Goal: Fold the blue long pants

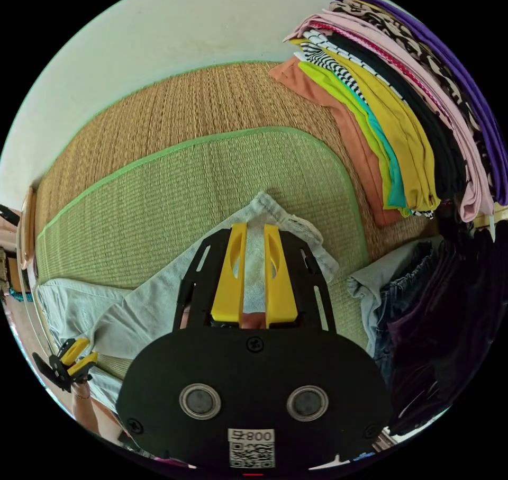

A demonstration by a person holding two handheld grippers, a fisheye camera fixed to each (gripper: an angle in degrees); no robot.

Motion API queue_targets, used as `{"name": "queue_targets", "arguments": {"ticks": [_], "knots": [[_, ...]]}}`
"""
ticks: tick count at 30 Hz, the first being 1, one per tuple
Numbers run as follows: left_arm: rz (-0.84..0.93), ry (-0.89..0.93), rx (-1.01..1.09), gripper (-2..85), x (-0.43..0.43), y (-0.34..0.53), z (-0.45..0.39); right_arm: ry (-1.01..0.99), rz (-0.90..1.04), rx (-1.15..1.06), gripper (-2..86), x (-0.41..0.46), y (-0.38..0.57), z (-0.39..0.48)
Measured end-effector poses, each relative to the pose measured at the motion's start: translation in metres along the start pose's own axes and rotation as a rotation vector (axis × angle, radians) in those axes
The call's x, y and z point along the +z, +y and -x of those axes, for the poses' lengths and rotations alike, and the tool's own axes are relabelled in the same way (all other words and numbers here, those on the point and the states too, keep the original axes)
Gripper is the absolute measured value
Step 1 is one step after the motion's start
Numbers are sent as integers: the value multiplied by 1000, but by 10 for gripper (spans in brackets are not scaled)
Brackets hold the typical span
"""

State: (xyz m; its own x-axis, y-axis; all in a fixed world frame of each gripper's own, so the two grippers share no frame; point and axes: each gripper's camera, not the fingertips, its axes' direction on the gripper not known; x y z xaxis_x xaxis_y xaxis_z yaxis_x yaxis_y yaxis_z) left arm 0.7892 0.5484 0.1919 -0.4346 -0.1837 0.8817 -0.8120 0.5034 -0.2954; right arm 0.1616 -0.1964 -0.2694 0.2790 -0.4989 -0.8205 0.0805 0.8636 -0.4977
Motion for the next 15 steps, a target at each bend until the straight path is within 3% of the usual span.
{"name": "queue_targets", "arguments": {"ticks": [9,15], "knots": [[-45,5,-39,19,-4,-12,-17,-147,-43,61,5,9,2,-46],[-201,44,-99,10,-42,-14,-18,-440,-167,89,-2,-44,8,-101]]}}
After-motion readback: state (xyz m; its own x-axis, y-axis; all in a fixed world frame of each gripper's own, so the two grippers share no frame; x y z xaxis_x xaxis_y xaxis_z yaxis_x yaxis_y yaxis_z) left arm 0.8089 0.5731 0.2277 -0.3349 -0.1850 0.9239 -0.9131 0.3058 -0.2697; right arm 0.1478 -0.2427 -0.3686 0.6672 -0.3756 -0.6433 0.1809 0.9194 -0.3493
